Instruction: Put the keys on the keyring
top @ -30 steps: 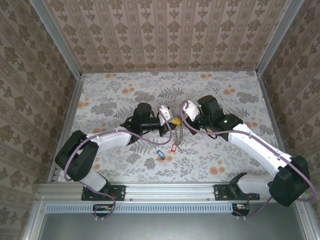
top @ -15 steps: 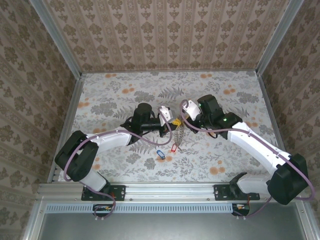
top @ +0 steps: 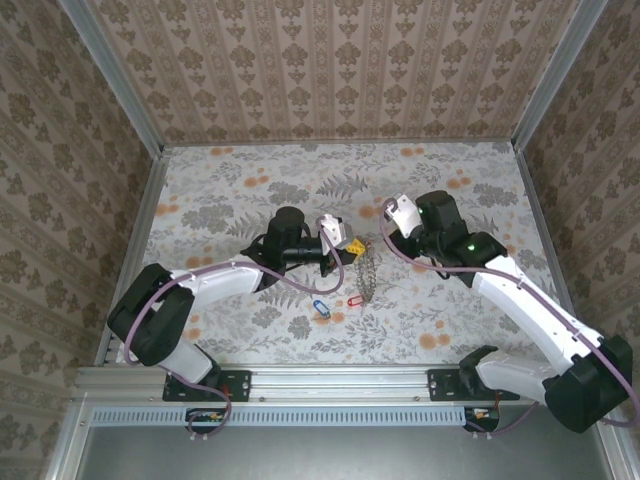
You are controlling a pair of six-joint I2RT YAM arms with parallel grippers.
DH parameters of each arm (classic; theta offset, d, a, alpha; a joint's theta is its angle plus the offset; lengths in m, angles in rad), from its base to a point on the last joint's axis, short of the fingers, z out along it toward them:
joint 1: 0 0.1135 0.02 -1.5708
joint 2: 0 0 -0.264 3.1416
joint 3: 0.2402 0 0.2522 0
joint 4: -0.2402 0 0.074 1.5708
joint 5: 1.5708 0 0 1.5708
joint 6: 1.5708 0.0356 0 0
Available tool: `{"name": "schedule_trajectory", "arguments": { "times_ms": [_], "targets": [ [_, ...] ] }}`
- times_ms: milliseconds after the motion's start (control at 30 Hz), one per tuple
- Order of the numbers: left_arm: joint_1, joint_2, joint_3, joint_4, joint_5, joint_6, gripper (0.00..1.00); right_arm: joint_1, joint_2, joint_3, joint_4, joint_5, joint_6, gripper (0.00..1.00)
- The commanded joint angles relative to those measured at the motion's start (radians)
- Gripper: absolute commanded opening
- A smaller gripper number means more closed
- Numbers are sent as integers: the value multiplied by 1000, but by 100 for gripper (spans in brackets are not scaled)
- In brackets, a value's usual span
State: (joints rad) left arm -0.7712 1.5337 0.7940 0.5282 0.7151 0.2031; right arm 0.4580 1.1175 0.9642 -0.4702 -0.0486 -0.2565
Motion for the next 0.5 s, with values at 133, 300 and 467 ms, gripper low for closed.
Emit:
{"name": "schedule_trajectory", "arguments": {
  "times_ms": [133,300,467],
  "targets": [
    [-5,-38,23,32,39,19,0,-2,-89,-97,127,-251,85,38],
    [-3,-34,31,27,65,12,0,-2,-85,-142,202,-334,18,34],
    [-3,-29,43,13,85,9,0,-2,-48,-125,226,-386,-46,34]
  ]
}}
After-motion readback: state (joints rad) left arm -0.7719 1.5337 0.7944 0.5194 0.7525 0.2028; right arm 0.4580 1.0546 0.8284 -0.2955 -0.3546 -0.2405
